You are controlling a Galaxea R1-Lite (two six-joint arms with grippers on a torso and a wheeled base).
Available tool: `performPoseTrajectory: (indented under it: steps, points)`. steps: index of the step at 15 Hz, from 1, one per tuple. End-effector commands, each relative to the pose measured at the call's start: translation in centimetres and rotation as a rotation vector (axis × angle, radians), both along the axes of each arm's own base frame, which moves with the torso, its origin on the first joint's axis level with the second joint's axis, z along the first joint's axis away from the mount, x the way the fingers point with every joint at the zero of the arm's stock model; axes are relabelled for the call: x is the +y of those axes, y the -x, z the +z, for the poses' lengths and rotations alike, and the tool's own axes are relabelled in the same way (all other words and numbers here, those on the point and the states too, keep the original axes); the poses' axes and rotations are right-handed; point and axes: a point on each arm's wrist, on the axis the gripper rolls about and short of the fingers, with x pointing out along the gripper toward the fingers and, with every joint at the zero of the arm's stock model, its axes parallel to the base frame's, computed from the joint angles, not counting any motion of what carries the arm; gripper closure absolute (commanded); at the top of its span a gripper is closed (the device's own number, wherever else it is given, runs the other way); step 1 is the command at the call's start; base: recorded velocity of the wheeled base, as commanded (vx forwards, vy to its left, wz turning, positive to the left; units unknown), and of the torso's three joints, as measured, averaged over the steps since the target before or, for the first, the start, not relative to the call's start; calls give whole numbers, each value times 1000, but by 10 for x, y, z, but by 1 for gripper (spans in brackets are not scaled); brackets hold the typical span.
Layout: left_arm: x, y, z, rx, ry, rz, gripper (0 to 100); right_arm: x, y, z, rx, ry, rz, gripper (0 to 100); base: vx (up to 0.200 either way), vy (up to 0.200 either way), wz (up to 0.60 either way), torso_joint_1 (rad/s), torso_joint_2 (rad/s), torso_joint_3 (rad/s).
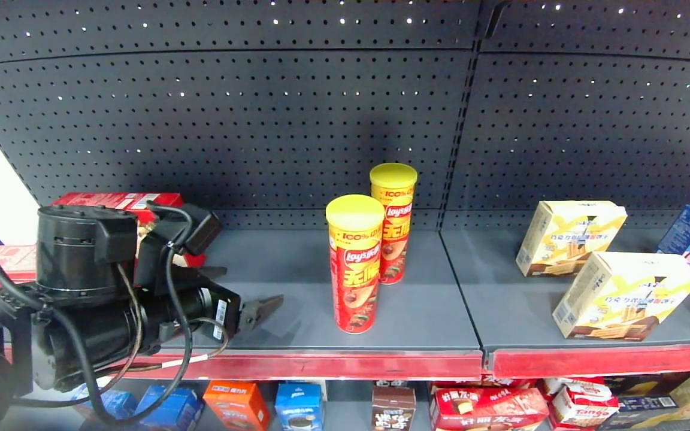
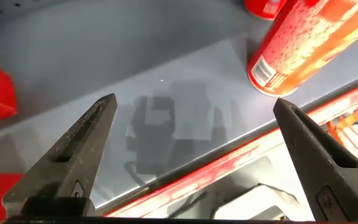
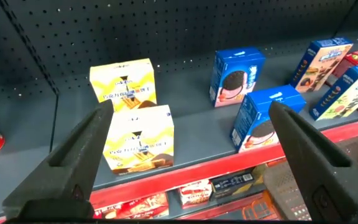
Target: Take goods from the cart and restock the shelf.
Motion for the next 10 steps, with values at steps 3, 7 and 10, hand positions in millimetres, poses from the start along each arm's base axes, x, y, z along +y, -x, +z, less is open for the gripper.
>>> performPoseTrajectory:
  steps: [3, 7, 10]
  points:
    - [-10, -21, -14, 48, -21, -4, 0, 0, -1, 0, 2, 1, 1, 0, 0, 0, 0, 0, 0, 0]
    - [-29, -40, -17, 48, -24, -34, 0, 1, -1, -1, 4, 1, 4, 0, 0, 0, 0, 0, 0, 0]
    - [-37, -44, -21, 58, -29, -51, 0, 0, -1, -1, 3, 0, 3, 0, 0, 0, 0, 0, 0, 0]
